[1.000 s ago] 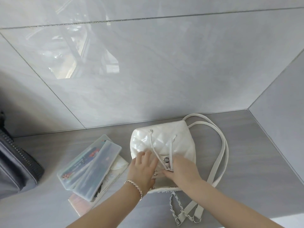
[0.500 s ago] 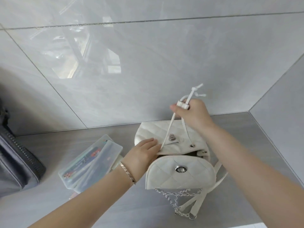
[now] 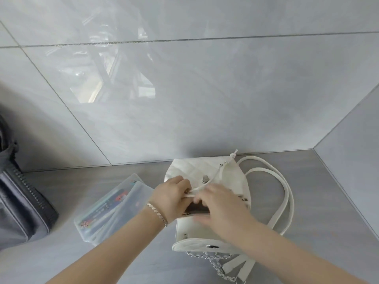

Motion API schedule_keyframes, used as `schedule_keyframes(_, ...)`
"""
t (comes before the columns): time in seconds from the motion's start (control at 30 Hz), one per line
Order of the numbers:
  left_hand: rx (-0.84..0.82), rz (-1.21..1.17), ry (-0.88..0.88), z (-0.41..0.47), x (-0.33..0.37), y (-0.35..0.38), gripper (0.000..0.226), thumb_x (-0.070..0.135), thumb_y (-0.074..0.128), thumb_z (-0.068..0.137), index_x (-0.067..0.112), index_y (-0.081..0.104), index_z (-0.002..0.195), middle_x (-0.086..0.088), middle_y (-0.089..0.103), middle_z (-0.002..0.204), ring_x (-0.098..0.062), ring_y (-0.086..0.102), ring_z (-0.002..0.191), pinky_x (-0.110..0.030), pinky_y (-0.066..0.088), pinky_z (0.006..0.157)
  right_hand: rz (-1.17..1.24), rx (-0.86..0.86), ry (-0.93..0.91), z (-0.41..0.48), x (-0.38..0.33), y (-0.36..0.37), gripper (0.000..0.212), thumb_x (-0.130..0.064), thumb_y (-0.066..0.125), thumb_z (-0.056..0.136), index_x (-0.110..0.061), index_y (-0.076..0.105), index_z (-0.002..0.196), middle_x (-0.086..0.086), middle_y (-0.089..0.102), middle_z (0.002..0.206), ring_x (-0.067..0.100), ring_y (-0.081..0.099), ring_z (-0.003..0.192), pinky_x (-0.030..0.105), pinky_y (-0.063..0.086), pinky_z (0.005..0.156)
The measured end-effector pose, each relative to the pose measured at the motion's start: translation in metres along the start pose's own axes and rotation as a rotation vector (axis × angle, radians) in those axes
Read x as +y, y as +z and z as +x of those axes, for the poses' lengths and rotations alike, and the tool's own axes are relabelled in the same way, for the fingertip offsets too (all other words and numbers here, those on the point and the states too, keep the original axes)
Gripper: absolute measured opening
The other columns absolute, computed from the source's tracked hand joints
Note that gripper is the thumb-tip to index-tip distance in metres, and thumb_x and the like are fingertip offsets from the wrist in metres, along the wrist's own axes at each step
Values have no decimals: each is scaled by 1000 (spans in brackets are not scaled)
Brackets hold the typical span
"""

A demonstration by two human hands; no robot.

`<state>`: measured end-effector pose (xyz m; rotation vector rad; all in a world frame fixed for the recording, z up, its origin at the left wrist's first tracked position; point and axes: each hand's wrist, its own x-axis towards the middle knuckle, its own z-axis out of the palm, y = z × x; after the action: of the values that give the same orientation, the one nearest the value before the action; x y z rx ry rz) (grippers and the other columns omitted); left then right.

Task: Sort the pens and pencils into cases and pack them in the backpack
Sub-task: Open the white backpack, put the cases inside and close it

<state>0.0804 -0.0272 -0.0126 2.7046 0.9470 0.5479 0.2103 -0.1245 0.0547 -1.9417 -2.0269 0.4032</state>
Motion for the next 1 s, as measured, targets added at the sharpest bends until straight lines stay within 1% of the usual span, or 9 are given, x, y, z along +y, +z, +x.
schedule_keyframes(0.23,119,-249,-335,34,21,-16,30,34,53,90,13,41,73,0,43,72,-28,50,72,-28,29,60,-236,-331,96,11,10,3,65,-41,69,74,-14,42,126,5,40,126,25,41,118,37,38,94)
schedule_keyframes(0.33,124,-208,-391,50,23,-25,29,35,50,92,13,38,77,-6,49,84,-32,53,83,-34,38,69,-394,-403,88,18,16,4,37,-19,57,85,-7,48,120,12,50,122,29,48,116,38,40,89)
schedule_keyframes(0.5,61,-108,-617,82,4,-46,30,41,44,94,13,45,86,-14,60,103,-35,55,94,-33,36,73,-450,-189,-137,9,14,-5,21,0,63,62,-9,64,81,11,64,82,26,65,74,25,14,44)
schedule_keyframes(0.57,38,-129,-700,94,-11,-55,29,42,47,92,14,47,88,-13,61,102,-32,54,91,-32,36,74,-500,-205,-178,-3,6,-11,12,-11,62,41,-20,56,47,0,53,46,14,53,37,22,-6,46)
schedule_keyframes(0.63,-8,-138,-743,100,-21,-59,28,42,49,90,14,50,88,-10,63,100,-29,53,86,-31,38,72,-520,-156,-180,-9,12,-5,11,-14,58,33,-20,50,38,-1,46,37,10,46,29,18,0,42)
schedule_keyframes(0.7,-41,-144,-753,98,-24,-56,29,43,50,89,14,50,88,-9,62,95,-28,53,85,-31,40,72,-515,-257,-171,-10,7,-11,24,-12,70,28,-20,57,46,0,51,44,14,53,37,18,12,41)
schedule_keyframes(0.8,-117,-211,-709,85,-17,-42,31,45,54,88,14,49,84,-7,56,85,-28,52,82,-31,40,72,-400,-457,-139,-1,13,-12,11,-4,57,77,-8,61,86,8,53,74,30,62,86,25,23,47)
schedule_keyframes(0.87,-145,-223,-663,72,-16,-33,30,43,56,88,14,49,81,-5,54,77,-27,50,78,-29,38,68,-219,-516,-56,10,15,-14,16,-23,51,90,-13,58,80,6,57,80,29,57,90,28,32,55)
schedule_keyframes(1.0,-148,-294,-678,48,-20,-30,30,42,60,85,16,51,73,3,51,63,-24,50,71,-27,36,64,33,-82,60,42,16,-20,28,-41,50,90,-22,61,107,-2,62,109,18,55,105,31,44,81)
